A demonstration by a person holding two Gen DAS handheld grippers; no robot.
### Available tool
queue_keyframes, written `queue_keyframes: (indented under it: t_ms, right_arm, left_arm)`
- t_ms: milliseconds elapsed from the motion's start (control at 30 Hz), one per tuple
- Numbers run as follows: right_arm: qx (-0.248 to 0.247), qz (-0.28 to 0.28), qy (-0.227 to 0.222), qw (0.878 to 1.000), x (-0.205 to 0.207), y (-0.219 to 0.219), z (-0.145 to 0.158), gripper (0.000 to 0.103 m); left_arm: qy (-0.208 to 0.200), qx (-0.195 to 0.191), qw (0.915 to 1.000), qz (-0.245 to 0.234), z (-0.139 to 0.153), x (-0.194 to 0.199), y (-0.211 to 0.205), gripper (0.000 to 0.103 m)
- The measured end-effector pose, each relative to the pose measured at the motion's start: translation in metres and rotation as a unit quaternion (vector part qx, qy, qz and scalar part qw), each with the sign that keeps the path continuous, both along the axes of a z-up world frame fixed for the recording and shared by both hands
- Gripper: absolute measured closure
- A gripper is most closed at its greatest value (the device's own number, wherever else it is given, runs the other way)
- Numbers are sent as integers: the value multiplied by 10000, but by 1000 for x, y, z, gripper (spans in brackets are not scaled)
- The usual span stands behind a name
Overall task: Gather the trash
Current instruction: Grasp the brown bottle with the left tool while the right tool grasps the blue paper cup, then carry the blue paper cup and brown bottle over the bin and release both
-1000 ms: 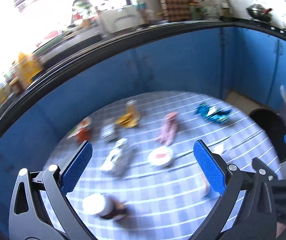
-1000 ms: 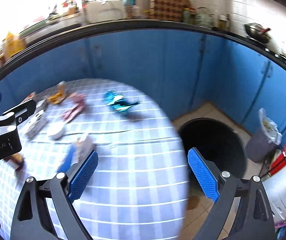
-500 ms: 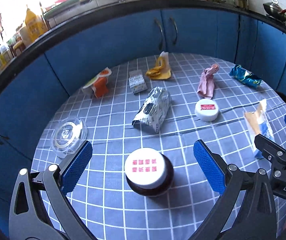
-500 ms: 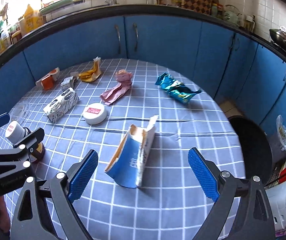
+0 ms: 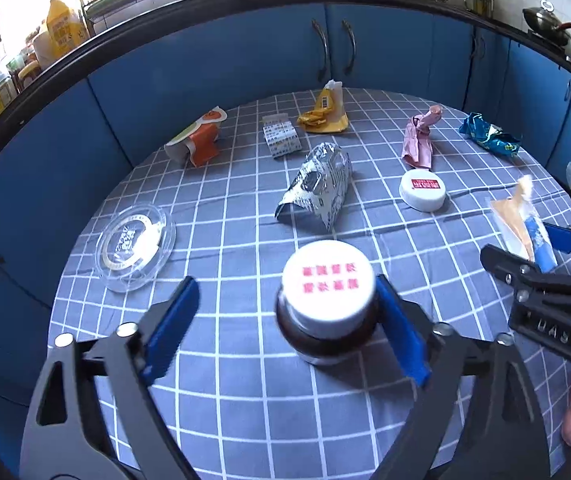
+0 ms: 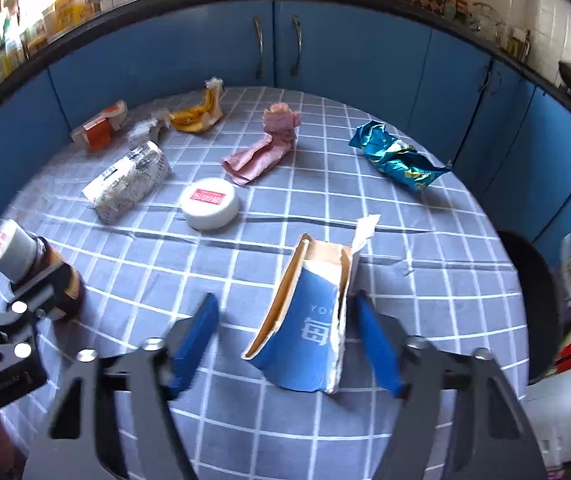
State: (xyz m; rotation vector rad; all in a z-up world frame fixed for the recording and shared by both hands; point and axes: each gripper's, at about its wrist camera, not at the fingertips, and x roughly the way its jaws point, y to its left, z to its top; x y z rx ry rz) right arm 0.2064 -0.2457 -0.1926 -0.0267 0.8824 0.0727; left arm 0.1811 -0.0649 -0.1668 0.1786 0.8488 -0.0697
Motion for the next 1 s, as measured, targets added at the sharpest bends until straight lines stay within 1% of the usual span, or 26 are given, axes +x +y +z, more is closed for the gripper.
queue_keyframes:
  t_ms: [33,67,100,133,267,300,467,667,900,1000]
  right_arm:
    - [12,39,-11,10000,-1,0,1,58]
    - [19,57,-3,10000,-1,0,1,64]
    - [26,76,31,10000,-2,1,1,71]
    - [33,102,49,9999,-3,1,2,71]
    - [6,147,-43,9999,-15,0,6,72]
    - [12,131,-68,9999,-17,-1,7,72]
    - [9,-93,-218,9997,-28,-23,22,72]
    - [-65,-389,-364,9986,-37,-60,39,72]
    - [-109,-747,-473,9960,-45,-107,52,72]
    - [-124,-859,-526,9948,-46,-121,53,72]
  left_arm:
    - [29,-9,10000,-6,-1,-1,0,33]
    - [70,-37,10000,-17,-1,-1,0,38]
    - [95,-103,9999,-34,-1,-2,0,51]
    - [95,-121,9999,-24,0,-2,0,56]
    - [-33,-38,10000,8,5,-3,-5,56]
    - [-58,-68,10000,-7,8,-2,-7,56]
    - [-184,-125,9996,-162,24,9,-30,56]
    - [-269,-287,9978,-526,39,21,-78,56]
    - [-328,-295,9951,-889,47,25,-129,56]
    - [-424,-268,9932,-1053,54,25,-153,56]
